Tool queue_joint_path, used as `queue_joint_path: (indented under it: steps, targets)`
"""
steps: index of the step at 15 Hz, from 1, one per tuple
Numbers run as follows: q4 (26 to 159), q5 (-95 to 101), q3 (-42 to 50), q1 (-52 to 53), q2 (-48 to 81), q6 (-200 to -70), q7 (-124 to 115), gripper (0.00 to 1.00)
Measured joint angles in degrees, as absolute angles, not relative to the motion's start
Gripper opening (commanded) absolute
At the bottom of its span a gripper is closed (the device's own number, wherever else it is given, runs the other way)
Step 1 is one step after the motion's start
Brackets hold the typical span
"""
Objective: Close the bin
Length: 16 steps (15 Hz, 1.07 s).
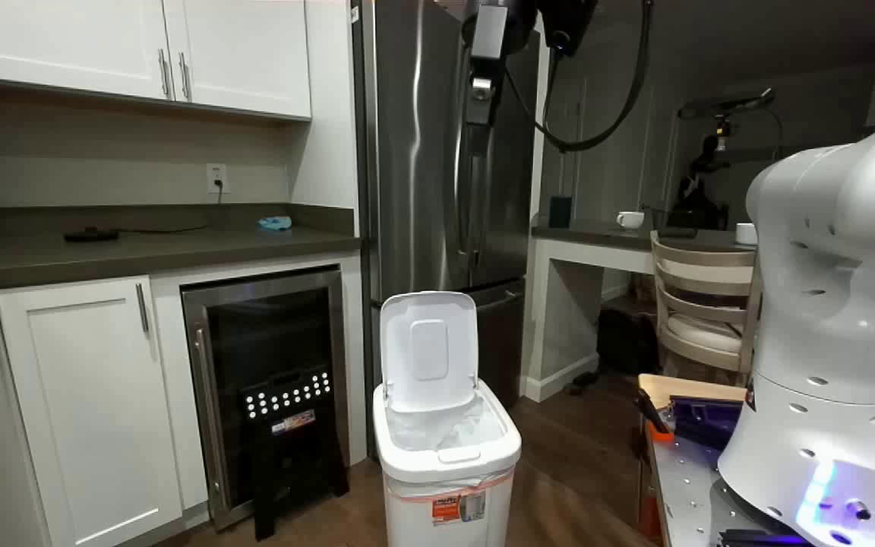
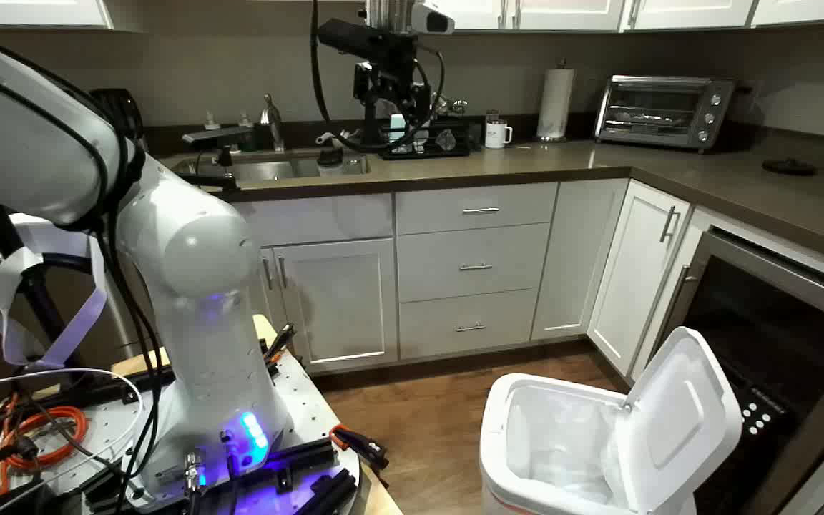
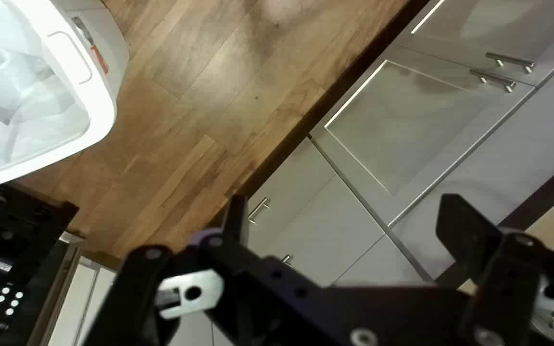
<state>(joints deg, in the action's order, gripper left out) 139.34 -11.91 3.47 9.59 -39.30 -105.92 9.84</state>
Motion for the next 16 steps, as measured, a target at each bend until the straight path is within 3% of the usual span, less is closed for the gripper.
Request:
queue_joint_path:
  steps: [10,16]
  targets:
    - [139.9,-11.3,3.5,8.6,-39.0,-107.5,9.9,1.00]
    - [140.9,-7.7,7.6,4.8,-30.9,-123.4,15.7,1.00]
